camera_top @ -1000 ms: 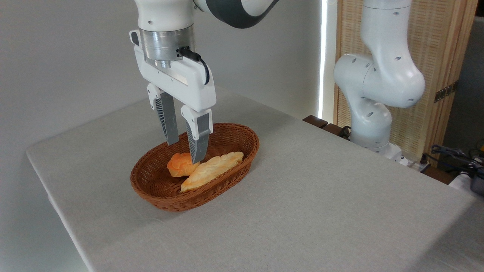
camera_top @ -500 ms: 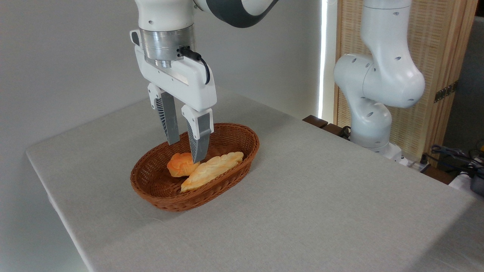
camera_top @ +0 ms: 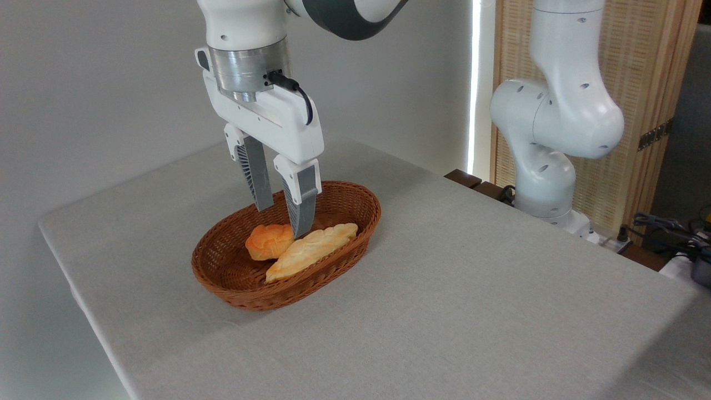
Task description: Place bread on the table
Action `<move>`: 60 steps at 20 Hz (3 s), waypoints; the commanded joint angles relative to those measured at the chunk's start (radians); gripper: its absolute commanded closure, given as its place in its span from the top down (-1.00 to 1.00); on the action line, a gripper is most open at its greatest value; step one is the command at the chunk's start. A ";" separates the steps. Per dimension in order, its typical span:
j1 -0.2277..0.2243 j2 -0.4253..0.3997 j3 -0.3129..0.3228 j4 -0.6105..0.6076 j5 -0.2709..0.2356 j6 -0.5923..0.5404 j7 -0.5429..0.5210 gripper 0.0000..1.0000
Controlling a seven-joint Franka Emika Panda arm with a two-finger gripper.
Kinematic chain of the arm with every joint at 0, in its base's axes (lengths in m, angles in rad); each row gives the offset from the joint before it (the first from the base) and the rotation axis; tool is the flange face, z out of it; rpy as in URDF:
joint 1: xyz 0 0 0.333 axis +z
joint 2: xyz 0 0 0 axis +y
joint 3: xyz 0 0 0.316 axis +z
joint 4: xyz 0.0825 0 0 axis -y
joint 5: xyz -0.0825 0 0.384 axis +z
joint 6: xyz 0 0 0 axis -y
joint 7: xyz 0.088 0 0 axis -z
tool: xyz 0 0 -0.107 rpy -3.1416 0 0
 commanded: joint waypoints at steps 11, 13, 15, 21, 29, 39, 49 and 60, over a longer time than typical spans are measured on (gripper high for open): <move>-0.045 0.020 -0.032 -0.053 -0.017 -0.011 -0.006 1.00; -0.082 0.020 -0.030 -0.098 -0.050 0.069 -0.008 1.00; -0.107 0.022 -0.032 -0.133 -0.054 0.125 -0.008 1.00; -0.170 0.083 -0.032 -0.173 -0.084 0.223 -0.006 1.00; -0.168 0.129 -0.062 -0.172 -0.073 0.254 0.011 0.82; -0.163 0.123 -0.056 -0.167 -0.073 0.240 0.083 -0.26; -0.153 0.054 0.014 -0.130 -0.075 0.134 0.084 -0.19; -0.151 -0.047 0.215 -0.106 -0.069 0.019 0.137 -0.19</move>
